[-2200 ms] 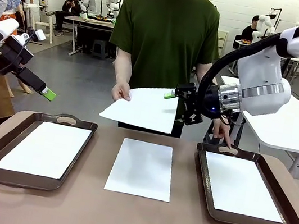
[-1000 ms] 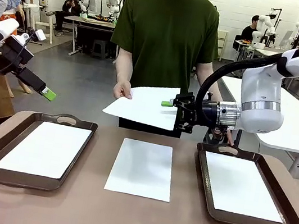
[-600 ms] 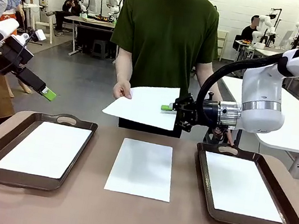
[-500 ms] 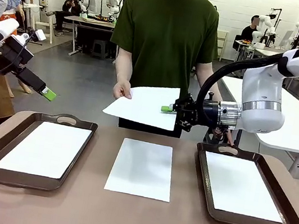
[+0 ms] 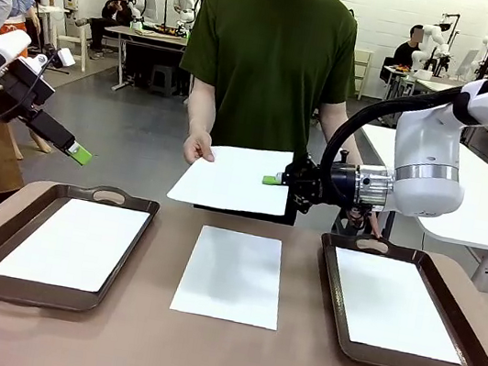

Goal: Sort the A4 documents.
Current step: Receive the A4 Paper, then place the A4 Paper in the designated Handle tray.

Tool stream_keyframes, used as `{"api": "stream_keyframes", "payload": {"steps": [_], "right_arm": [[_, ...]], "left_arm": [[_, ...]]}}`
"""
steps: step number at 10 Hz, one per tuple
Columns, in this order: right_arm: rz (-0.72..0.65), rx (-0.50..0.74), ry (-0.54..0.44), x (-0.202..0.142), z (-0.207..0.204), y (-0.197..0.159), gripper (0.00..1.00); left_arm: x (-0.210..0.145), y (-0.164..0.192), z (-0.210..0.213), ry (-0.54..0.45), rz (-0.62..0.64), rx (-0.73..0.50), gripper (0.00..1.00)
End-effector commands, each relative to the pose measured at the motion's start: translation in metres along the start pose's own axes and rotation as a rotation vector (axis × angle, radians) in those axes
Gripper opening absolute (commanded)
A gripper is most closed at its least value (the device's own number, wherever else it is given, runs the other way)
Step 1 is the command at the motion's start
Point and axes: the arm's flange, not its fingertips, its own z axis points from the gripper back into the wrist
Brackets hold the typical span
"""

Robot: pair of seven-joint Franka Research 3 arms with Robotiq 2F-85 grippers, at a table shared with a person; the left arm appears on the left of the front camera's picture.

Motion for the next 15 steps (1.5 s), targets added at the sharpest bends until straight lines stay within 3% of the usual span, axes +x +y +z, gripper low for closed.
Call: {"api": "stream_keyframes", "payload": {"steps": [1, 2, 15], "right_arm": [[0.105, 0.031, 0.086, -0.002, -0.010, 0.007, 0.00], [0.000, 0.000, 0.000, 0.000, 0.000, 0.000, 0.00], [0.015, 0.003, 0.010, 0.000, 0.002, 0.000, 0.01]], "left_arm": [[-0.001, 0.000, 0.000, 0.003, -0.018, 0.008, 1.00], [-0.001, 0.000, 0.000, 0.003, -0.018, 0.008, 1.00], [-0.001, 0.000, 0.000, 0.003, -0.018, 0.008, 1.00]]}}
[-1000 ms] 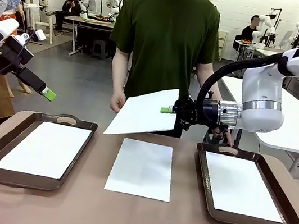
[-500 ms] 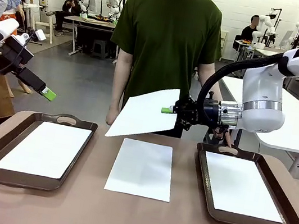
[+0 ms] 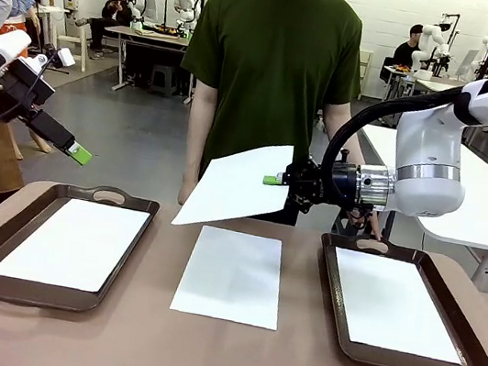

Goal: Sort the A4 documents.
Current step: Place the A4 Paper in the designated Handle tray.

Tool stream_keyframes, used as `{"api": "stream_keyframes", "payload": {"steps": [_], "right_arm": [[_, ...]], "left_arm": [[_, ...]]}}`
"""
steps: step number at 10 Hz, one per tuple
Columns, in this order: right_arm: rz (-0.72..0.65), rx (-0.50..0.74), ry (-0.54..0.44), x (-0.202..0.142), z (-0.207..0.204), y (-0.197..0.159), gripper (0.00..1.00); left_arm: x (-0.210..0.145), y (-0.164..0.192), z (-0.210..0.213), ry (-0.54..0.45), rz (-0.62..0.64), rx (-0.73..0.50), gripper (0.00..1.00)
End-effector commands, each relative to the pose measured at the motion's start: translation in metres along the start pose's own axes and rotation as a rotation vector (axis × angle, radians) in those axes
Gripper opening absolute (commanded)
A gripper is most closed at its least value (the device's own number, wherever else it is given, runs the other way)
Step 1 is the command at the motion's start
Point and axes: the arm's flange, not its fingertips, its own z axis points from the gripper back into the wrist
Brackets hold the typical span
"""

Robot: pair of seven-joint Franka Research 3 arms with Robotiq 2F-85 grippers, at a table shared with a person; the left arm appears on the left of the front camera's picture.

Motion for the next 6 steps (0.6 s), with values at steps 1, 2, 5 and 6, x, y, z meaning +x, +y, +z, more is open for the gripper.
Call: {"api": "stream_keyframes", "payload": {"steps": [1, 2, 5, 6], "right_arm": [[0.171, -0.081, -0.026, -0.009, 0.034, 0.012, 0.01], [0.227, -0.046, -0.049, -0.015, 0.064, 0.019, 0.01], [0.209, 0.058, 0.065, -0.010, 0.136, -0.010, 0.01], [0.173, 0.053, 0.103, -0.005, 0.158, -0.026, 0.01]], "left_arm": [[-0.001, 0.000, 0.000, 0.003, -0.018, 0.008, 1.00], [-0.001, 0.000, 0.000, 0.003, -0.018, 0.008, 1.00], [-0.001, 0.000, 0.000, 0.003, -0.018, 0.008, 1.00], [-0.001, 0.000, 0.000, 0.003, -0.018, 0.008, 1.00]]}}
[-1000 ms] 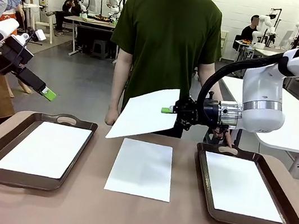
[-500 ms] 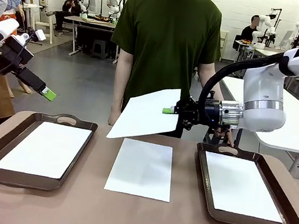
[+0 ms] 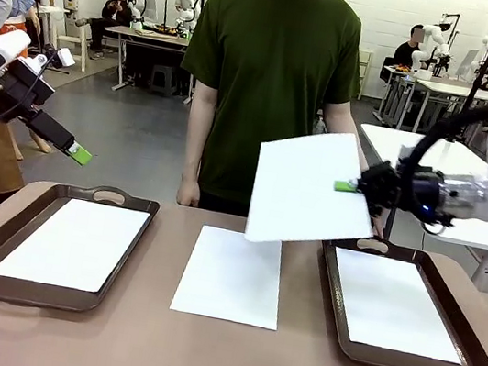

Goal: Sort the A4 documents.
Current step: Place the A4 Paper in the designated Handle tray.

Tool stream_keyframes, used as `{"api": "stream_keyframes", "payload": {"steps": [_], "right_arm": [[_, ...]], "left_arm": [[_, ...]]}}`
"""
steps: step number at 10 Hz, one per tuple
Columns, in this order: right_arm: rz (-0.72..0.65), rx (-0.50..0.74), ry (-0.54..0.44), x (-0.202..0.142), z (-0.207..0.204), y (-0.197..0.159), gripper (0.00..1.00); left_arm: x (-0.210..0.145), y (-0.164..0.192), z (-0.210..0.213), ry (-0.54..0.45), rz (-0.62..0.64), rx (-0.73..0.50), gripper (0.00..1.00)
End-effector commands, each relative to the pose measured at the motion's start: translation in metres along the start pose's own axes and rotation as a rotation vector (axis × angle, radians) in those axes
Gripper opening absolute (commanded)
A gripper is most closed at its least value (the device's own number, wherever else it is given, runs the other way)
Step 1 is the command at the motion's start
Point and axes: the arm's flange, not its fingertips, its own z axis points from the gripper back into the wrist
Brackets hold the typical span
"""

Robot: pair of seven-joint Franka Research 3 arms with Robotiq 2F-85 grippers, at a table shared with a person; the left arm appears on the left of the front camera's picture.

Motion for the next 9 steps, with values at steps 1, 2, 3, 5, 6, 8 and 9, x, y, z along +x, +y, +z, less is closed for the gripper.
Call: {"api": "stream_keyframes", "payload": {"steps": [1, 2, 3, 5, 6, 8, 9], "right_arm": [[-0.056, 0.019, 0.111, 0.005, 0.024, -0.037, 0.01], [-0.078, -0.005, 0.152, 0.005, 0.035, -0.051, 0.01], [-0.095, -0.023, 0.162, 0.005, 0.047, -0.063, 0.01], [-0.114, -0.039, 0.177, 0.004, 0.067, -0.083, 0.01], [-0.122, -0.048, 0.175, 0.002, 0.077, -0.094, 0.01], [-0.140, -0.093, 0.122, -0.005, 0.100, -0.116, 0.01], [-0.148, -0.135, 0.112, -0.010, 0.106, -0.124, 0.01]], "left_arm": [[-0.001, 0.000, 0.000, 0.004, -0.019, 0.008, 1.00], [-0.001, 0.000, 0.000, 0.004, -0.019, 0.008, 1.00], [-0.001, 0.000, 0.000, 0.004, -0.019, 0.008, 1.00], [-0.001, 0.000, 0.000, 0.004, -0.019, 0.008, 1.00], [-0.001, 0.000, 0.000, 0.004, -0.019, 0.008, 1.00], [-0.001, 0.000, 0.000, 0.004, -0.019, 0.008, 1.00], [-0.001, 0.000, 0.000, 0.004, -0.019, 0.008, 1.00]]}}
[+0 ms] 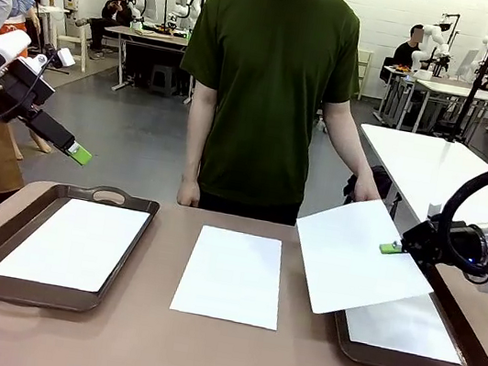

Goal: Sort the A4 documents.
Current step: Place the A4 Paper in the designated Handle tray.

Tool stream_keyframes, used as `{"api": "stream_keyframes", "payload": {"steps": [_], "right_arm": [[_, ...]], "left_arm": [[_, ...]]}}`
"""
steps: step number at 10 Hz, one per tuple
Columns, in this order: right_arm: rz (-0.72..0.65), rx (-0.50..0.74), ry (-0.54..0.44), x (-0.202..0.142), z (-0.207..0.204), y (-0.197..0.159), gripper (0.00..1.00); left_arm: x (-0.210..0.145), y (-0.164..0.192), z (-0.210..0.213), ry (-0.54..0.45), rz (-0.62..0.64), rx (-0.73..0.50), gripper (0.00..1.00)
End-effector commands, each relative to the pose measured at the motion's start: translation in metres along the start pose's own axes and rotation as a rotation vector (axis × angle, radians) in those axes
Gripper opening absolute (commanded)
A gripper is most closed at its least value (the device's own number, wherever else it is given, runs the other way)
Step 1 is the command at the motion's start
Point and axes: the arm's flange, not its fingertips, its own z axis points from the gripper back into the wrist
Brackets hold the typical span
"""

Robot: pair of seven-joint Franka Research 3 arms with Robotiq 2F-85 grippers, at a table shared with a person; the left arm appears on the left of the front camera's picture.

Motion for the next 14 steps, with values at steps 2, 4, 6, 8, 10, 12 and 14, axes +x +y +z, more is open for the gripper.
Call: {"api": "stream_keyframes", "payload": {"steps": [2, 4, 6, 8, 10, 12, 14], "right_arm": [[-0.002, -0.062, -0.034, -0.007, 0.013, -0.021, 0.01], [-0.006, -0.098, -0.027, -0.014, 0.026, -0.027, 0.01], [-0.022, -0.193, -0.039, -0.019, 0.042, -0.032, 0.01], [-0.041, -0.271, -0.040, -0.023, 0.051, -0.035, 0.01], [-0.043, -0.328, -0.041, -0.025, 0.052, -0.034, 0.01], [-0.055, -0.366, -0.034, -0.026, 0.054, -0.031, 0.01], [-0.062, -0.399, -0.026, -0.027, 0.055, -0.021, 0.05]], "left_arm": [[-0.001, 0.000, 0.000, 0.004, -0.019, 0.008, 1.00], [-0.001, 0.000, 0.000, 0.004, -0.019, 0.008, 1.00], [-0.001, 0.000, 0.000, 0.004, -0.019, 0.008, 1.00], [-0.001, 0.000, 0.000, 0.004, -0.019, 0.008, 1.00], [-0.001, 0.000, 0.000, 0.004, -0.019, 0.008, 1.00], [-0.001, 0.000, 0.000, 0.004, -0.019, 0.008, 1.00], [-0.001, 0.000, 0.000, 0.004, -0.019, 0.008, 1.00]]}}
